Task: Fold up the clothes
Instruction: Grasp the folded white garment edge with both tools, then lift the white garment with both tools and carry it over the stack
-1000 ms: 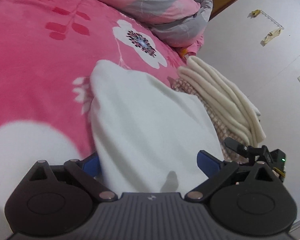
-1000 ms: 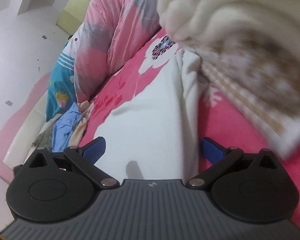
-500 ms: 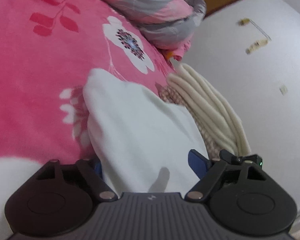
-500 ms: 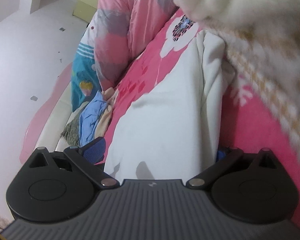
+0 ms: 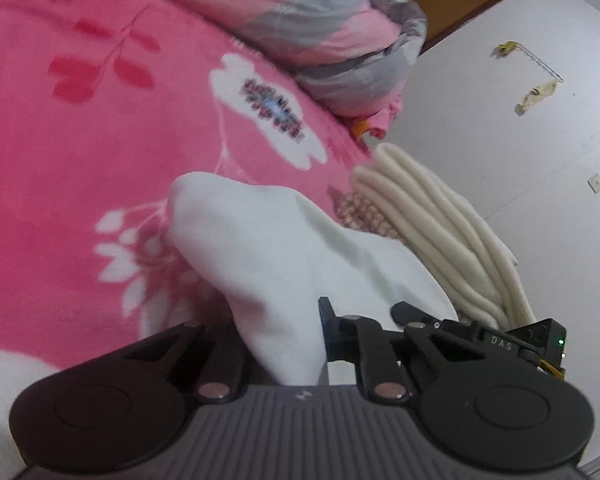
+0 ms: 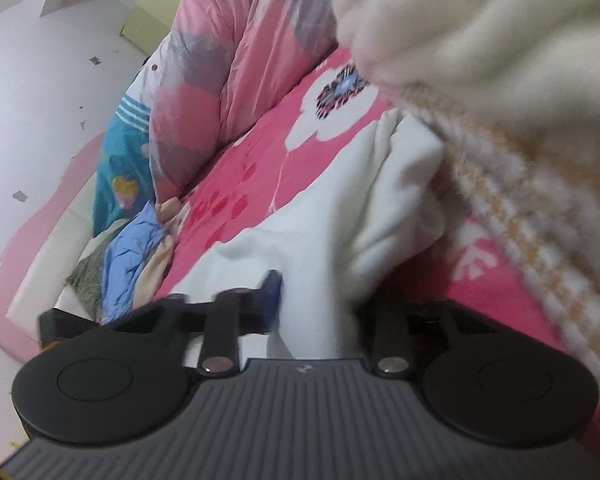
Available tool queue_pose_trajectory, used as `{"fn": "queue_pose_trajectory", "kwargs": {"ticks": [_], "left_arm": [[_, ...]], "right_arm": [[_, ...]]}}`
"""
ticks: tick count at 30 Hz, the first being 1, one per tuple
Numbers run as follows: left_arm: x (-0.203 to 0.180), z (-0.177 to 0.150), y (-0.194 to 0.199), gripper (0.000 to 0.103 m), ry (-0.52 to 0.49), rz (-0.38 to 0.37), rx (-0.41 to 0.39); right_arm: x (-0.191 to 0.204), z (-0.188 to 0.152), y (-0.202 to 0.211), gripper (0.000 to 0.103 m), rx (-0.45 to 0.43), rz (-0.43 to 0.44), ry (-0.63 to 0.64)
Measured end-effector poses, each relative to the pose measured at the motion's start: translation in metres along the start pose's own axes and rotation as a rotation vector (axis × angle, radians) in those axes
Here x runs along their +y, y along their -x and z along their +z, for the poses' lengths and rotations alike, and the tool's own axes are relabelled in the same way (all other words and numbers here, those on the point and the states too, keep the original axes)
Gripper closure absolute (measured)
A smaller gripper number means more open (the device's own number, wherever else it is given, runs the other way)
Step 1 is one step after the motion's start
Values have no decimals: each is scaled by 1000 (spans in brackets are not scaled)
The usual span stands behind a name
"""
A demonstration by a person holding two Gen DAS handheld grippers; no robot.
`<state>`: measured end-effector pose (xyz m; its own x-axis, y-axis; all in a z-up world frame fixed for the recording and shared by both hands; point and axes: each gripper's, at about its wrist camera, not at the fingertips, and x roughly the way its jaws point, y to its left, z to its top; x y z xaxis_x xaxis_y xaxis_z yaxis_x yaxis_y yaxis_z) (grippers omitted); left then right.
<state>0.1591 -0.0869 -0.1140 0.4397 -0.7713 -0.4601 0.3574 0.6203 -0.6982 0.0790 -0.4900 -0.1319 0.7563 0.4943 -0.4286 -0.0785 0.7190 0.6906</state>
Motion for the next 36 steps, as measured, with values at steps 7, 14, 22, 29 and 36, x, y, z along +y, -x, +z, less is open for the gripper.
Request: {"fn": "queue_pose_trajectory", "kwargs": {"ticks": [7, 14, 22, 29, 36], "left_arm": [[-43, -6, 31, 90, -87, -4, -81], [-79, -20, 72, 90, -142, -21, -148], [-126, -42, 119, 90, -209, -53, -217], [-185, -46, 137, 90, -274, -138, -251], [-254, -22, 110, 90, -300, -283, -242]], "right_arm": [[48, -14, 24, 83, -103, -86, 218], [87, -22, 57, 83, -194, -102, 324], [138, -50, 105, 83, -326, -158, 500], [157, -46, 164, 83, -435, -173, 577], [155, 9, 234, 83, -514, -183, 618]]}}
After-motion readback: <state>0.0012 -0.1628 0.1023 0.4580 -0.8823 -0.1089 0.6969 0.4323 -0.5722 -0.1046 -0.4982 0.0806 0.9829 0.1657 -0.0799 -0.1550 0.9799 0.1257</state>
